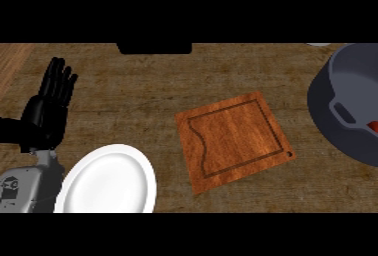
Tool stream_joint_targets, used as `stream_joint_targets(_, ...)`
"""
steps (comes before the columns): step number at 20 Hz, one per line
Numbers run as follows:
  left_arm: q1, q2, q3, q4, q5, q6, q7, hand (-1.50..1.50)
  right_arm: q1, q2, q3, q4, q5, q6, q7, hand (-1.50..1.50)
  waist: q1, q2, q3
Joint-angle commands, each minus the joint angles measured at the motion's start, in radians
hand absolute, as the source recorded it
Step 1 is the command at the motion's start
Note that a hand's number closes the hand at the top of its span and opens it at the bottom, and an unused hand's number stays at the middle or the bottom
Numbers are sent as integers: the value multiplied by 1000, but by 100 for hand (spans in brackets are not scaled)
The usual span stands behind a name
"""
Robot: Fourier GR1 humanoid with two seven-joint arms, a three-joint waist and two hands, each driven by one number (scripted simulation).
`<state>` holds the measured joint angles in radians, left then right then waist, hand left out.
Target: Pick the bell pepper from the cutting board and place it in the pot
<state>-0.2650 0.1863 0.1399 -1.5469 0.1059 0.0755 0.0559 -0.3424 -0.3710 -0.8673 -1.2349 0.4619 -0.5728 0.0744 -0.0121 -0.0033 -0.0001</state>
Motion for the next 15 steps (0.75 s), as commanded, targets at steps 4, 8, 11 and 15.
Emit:
stream_joint_targets(4,0,-8,1,12,-2,-6,-25,0,233,54,-84,-170,-207,57,-129,-150,-3,1,0)
stream_joint_targets(8,14,-72,-59,-25,-52,55,-4,0,295,13,-123,-211,-269,100,-84,-150,2,2,0)
stream_joint_targets(11,8,-8,14,12,18,-21,-15,0,409,70,-128,-323,-309,157,-77,-150,1,2,0)
stream_joint_targets(15,8,-28,-19,-59,-14,23,48,0,455,-20,-216,-248,-399,218,-102,-150,5,2,0)
